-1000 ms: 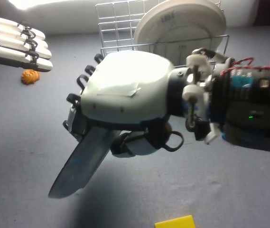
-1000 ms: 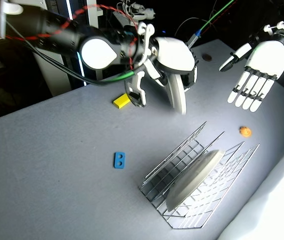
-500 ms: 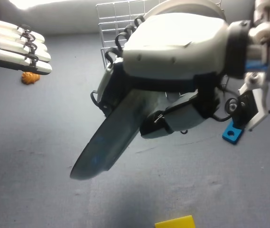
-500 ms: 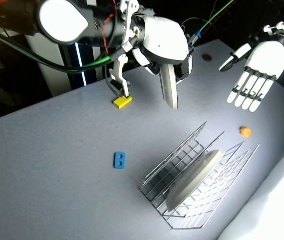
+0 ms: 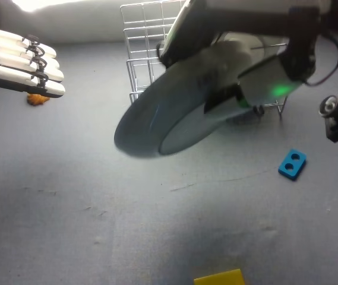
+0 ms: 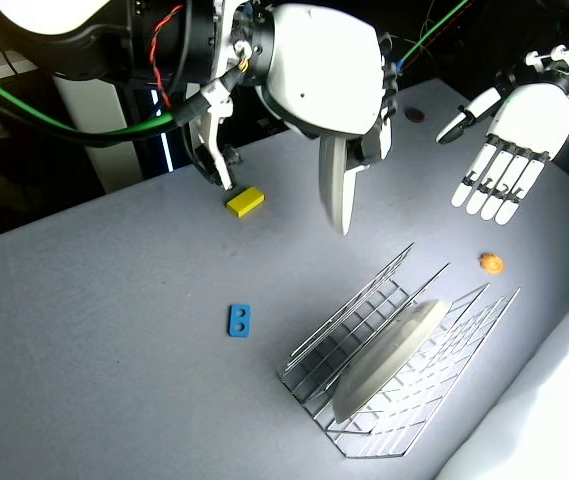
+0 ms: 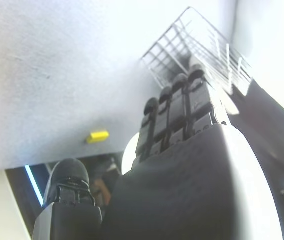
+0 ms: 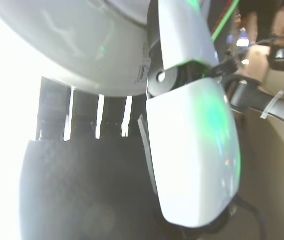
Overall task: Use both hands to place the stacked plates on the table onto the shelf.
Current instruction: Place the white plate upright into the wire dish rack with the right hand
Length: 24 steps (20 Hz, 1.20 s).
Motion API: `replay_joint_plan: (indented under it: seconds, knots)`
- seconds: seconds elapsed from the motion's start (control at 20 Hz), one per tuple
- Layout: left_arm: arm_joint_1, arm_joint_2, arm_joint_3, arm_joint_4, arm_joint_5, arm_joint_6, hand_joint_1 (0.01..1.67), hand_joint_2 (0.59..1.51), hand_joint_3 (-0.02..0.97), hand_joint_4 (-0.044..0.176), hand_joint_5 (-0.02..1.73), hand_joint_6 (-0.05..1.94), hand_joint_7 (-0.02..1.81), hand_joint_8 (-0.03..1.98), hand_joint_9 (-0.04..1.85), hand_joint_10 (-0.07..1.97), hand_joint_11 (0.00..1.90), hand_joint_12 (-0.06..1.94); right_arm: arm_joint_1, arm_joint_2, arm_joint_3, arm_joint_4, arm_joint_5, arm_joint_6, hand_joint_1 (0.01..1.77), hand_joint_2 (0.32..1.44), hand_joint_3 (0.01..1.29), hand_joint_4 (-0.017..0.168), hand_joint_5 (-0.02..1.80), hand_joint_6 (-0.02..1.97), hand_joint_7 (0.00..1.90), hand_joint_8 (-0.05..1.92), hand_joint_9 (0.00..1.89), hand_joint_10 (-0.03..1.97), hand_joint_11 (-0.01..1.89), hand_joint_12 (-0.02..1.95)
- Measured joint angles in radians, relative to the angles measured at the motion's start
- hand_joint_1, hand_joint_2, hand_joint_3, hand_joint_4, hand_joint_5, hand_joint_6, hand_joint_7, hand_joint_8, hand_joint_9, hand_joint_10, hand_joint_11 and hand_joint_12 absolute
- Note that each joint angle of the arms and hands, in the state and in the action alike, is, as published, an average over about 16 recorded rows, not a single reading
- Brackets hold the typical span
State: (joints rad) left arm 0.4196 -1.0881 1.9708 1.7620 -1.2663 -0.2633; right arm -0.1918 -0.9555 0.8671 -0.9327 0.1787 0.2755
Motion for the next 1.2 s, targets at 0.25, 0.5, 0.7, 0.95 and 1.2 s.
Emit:
replay_joint_plan:
  seconds: [0.25,0.5,0.7,0.95,1.2]
  knots:
    - [0.002,0.000,-0.001,0.000,0.000,0.000,0.02,1.170,0.018,0.002,0.02,0.00,0.02,0.00,0.02,0.01,0.01,0.00,0.027,0.010,0.038,0.005,-0.055,0.060,1.38,0.94,0.01,-0.007,0.99,0.88,1.15,0.63,1.05,0.98,0.91,1.06]
    - [0.003,0.000,-0.002,0.003,0.000,0.001,0.02,1.170,0.018,0.002,0.02,0.00,0.02,0.00,0.02,0.01,0.01,0.00,0.052,-0.001,0.088,0.011,-0.089,0.095,1.38,0.94,0.01,-0.007,0.99,0.87,1.15,0.63,1.05,0.98,0.91,1.05]
    - [0.003,0.001,-0.003,0.005,0.000,0.002,0.02,1.170,0.019,0.002,0.02,0.00,0.02,-0.01,0.02,0.01,0.01,0.00,0.069,-0.021,0.132,0.015,-0.106,0.101,1.38,0.94,0.01,-0.007,0.98,0.87,1.15,0.64,1.05,0.98,0.90,1.05]
    - [0.002,0.001,-0.006,0.007,0.000,0.003,0.02,1.170,0.019,0.002,0.02,0.00,0.02,0.00,0.02,0.01,0.01,0.00,0.082,-0.062,0.191,0.020,-0.122,0.098,1.38,0.95,0.01,-0.008,0.98,0.88,1.15,0.65,1.04,0.98,0.88,1.06]
    - [0.002,0.001,-0.008,0.009,0.000,0.004,0.02,1.170,0.019,0.002,0.02,0.00,0.02,0.00,0.02,0.01,0.01,0.00,0.076,-0.104,0.239,0.024,-0.133,0.085,1.38,0.96,0.01,-0.008,0.97,0.87,1.15,0.66,1.03,0.99,0.87,1.06]
